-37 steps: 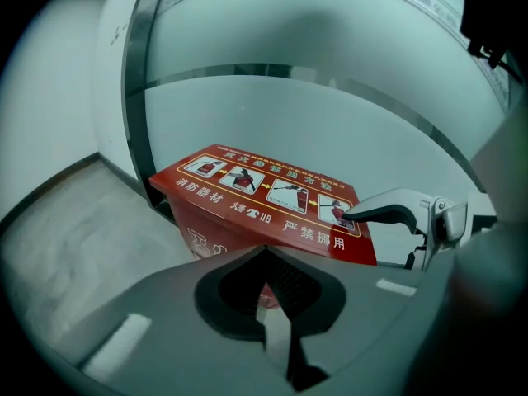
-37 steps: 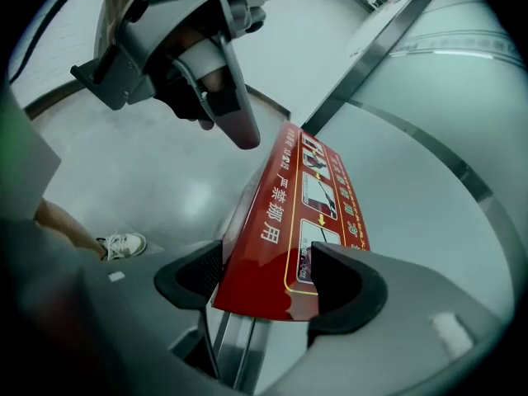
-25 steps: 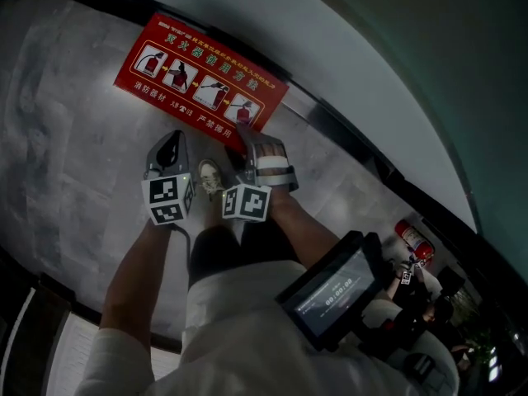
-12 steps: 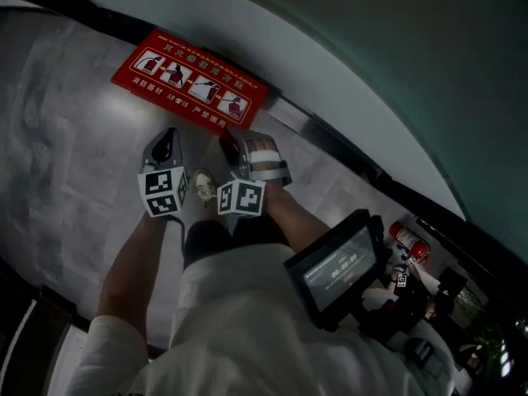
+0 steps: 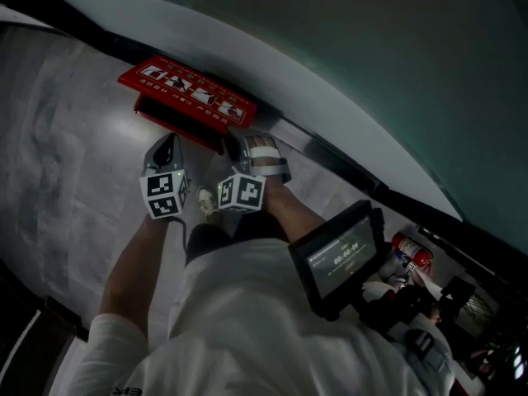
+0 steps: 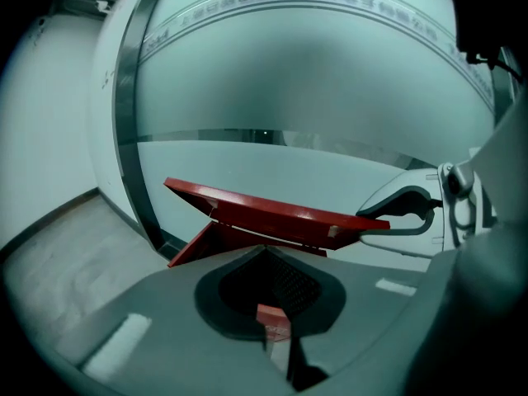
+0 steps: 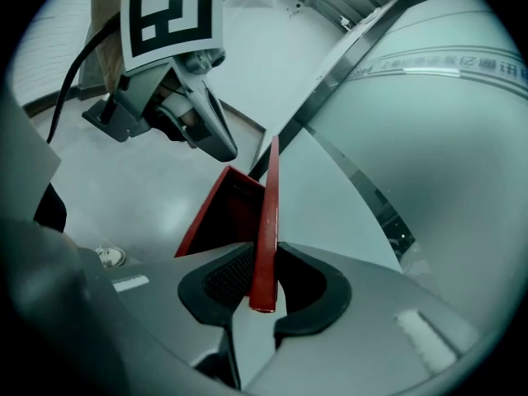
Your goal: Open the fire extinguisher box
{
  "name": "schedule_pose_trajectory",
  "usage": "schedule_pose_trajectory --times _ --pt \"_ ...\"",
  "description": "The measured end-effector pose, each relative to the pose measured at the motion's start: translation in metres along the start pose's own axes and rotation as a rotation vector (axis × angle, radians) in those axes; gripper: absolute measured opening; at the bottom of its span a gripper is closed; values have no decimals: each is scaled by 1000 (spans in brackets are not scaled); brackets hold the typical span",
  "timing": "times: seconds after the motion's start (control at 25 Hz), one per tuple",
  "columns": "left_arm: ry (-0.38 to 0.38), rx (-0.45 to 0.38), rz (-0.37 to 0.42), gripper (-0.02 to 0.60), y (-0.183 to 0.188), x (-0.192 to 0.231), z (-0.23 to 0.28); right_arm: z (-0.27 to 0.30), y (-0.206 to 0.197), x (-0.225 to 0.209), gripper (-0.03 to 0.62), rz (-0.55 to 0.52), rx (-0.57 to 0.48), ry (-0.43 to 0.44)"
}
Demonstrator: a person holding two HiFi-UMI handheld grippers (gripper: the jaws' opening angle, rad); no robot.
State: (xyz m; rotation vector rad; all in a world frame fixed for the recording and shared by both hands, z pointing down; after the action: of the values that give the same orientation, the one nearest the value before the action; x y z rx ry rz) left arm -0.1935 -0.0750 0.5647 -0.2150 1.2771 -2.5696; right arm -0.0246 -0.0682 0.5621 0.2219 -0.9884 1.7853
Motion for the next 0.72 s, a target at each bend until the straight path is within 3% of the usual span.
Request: schedule_pose_trajectory --times 0.28,0.72 --pt "26 -5 33 3 58 -14 12 12 -9 -76 99 10 -5 -47" --pt "25 -55 34 3 85 -10 28 43 -14 -109 94 -55 24 -133"
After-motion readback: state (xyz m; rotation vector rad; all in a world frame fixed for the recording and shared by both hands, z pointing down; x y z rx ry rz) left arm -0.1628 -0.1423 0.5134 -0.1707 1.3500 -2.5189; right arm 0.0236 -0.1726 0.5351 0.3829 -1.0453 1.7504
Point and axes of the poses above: the fingertips, and each gripper's own axes: z forward along the fingers, x to its left, y out of its top, the point moved 9 cm from there along -z, backward along the fingers, and after that the axes turned 4 degrees about z, right-handed, at the moved point
